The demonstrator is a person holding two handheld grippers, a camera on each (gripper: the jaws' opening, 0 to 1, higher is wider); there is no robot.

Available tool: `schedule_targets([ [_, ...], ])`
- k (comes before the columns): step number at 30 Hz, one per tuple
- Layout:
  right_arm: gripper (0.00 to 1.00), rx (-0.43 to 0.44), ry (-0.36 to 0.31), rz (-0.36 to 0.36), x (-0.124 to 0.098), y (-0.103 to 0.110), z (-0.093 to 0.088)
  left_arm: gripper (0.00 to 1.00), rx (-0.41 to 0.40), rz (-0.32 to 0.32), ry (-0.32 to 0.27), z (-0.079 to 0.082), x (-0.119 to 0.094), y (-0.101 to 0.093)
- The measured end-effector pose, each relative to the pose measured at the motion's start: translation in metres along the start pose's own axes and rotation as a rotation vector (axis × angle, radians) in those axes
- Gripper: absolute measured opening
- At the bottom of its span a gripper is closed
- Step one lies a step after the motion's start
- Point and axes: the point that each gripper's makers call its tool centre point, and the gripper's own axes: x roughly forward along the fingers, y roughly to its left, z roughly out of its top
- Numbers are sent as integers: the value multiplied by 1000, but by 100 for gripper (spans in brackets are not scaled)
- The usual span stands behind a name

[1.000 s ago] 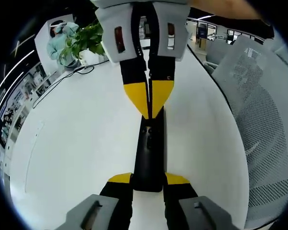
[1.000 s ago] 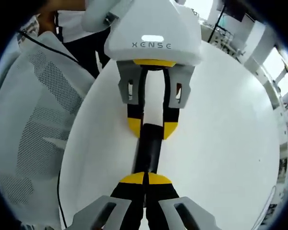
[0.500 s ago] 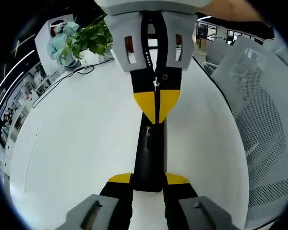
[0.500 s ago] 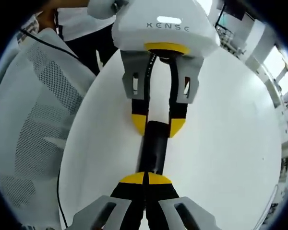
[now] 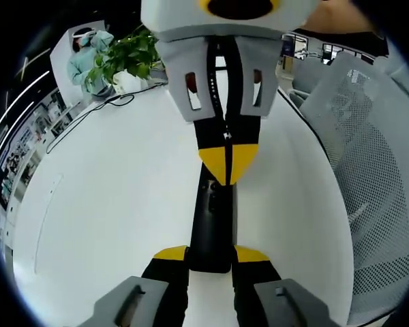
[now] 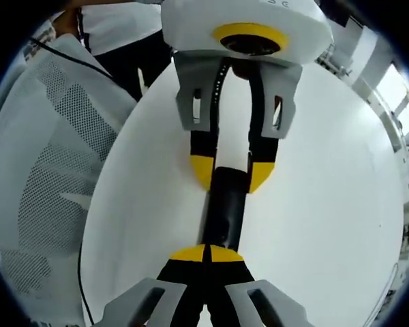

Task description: Press the specified remote control buttons in sequence, fully releasing each button before pressing the next.

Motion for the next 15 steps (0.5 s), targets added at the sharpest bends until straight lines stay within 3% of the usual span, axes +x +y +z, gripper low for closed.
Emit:
schedule_targets([
  [15, 0, 5, 3, 11, 2, 2, 0, 23, -6, 0, -2, 0, -1, 0],
])
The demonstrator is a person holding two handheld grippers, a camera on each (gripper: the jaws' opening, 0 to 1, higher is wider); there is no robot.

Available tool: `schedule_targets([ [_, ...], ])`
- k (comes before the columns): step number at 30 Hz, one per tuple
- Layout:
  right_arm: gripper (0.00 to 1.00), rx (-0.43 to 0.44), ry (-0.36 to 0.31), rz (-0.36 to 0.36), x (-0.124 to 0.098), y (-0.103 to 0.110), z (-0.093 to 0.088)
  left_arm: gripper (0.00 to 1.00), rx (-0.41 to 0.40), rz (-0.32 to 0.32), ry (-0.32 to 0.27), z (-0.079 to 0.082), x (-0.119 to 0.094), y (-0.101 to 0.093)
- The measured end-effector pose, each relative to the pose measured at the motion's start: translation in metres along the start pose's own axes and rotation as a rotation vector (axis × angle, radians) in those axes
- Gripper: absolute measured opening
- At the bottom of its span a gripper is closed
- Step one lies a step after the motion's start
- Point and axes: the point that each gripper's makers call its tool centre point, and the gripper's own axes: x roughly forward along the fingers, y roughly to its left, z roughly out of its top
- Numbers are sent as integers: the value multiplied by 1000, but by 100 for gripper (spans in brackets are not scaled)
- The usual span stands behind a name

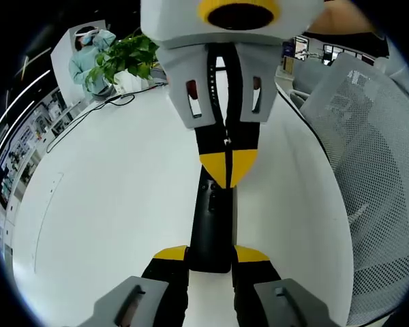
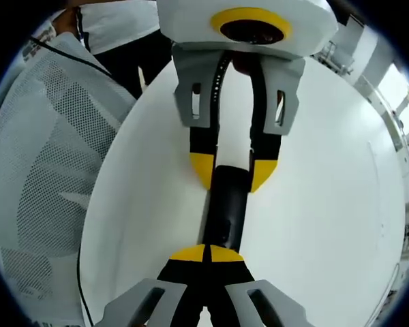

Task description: Press the specified remote control buttons in sequence, fully releasing each button before pressing the next.

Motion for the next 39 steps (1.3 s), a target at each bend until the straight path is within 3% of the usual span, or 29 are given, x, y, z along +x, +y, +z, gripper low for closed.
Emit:
schedule_targets([
  [17, 0, -5, 2, 1, -2, 3, -1, 23, 6, 3, 2, -1, 0, 1],
  [29, 0, 6, -48, -79, -45, -19, 15, 23, 3, 3, 2, -1, 0, 2],
  [39, 0, 10, -46, -89, -43, -20, 16, 23, 1, 8, 4, 0, 0, 1],
])
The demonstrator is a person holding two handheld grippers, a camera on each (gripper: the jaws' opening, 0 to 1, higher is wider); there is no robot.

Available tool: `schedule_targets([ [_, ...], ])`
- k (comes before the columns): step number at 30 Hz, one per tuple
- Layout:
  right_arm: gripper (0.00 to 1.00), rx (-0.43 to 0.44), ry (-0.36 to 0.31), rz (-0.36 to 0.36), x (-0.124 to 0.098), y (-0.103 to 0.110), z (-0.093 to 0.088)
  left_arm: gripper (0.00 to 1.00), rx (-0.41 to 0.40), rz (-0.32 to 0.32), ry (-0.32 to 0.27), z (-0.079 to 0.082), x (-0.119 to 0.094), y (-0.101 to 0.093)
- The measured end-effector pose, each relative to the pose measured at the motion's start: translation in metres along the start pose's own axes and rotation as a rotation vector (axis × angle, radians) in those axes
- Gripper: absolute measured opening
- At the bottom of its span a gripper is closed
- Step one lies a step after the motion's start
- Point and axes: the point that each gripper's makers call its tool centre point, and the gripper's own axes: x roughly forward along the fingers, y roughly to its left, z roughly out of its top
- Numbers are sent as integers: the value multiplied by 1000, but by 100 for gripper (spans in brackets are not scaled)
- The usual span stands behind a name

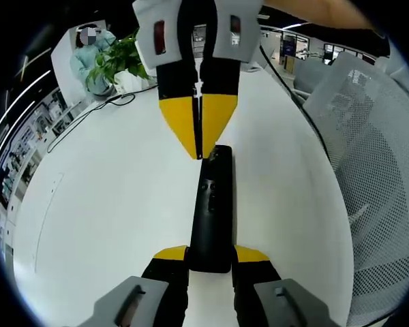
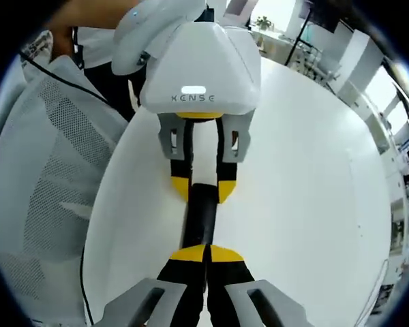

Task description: Press the specified remote control buttons in sequence, fully releasing each button before pressing the next.

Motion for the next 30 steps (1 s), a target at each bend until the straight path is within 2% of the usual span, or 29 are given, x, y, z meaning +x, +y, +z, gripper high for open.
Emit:
schedule_targets([
  [12, 0, 5, -2, 11, 7, -4, 3, 23, 2, -4, -7, 0, 1, 0],
  [30, 0, 11, 13, 64, 34, 10, -3, 23, 1, -5, -16, 0, 1, 1],
])
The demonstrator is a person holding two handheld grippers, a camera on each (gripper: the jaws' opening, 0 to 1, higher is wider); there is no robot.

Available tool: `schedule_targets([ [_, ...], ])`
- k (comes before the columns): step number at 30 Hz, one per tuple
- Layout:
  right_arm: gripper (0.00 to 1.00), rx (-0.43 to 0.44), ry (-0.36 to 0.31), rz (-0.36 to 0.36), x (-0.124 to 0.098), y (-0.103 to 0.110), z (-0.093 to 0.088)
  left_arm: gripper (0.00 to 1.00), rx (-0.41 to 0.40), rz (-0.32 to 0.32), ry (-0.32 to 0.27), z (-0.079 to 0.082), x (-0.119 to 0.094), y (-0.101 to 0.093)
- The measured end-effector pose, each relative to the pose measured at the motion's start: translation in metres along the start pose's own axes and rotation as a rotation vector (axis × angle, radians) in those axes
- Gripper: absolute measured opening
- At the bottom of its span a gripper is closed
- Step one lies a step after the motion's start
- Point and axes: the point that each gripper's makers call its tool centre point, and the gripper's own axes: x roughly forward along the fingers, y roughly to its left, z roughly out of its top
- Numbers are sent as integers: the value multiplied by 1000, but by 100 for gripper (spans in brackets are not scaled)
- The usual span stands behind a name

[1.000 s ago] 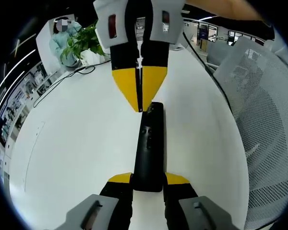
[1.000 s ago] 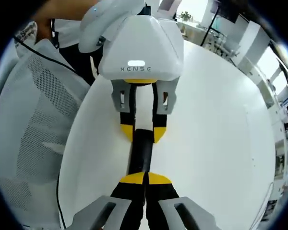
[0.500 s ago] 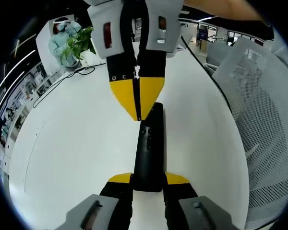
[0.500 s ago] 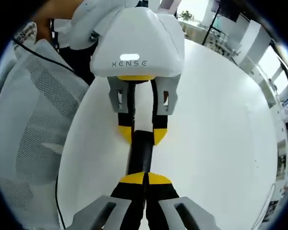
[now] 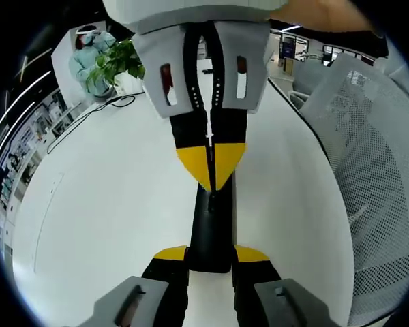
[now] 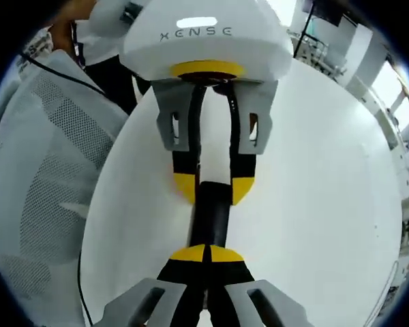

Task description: Press the specified remote control buttons in sequence, fully releasing each button before pressing the next.

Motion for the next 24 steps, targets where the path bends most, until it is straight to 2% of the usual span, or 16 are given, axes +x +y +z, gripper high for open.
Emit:
schedule_targets([
  [24, 0, -10, 25, 16, 10, -2, -7, 23, -5, 3, -12, 0, -1, -2],
])
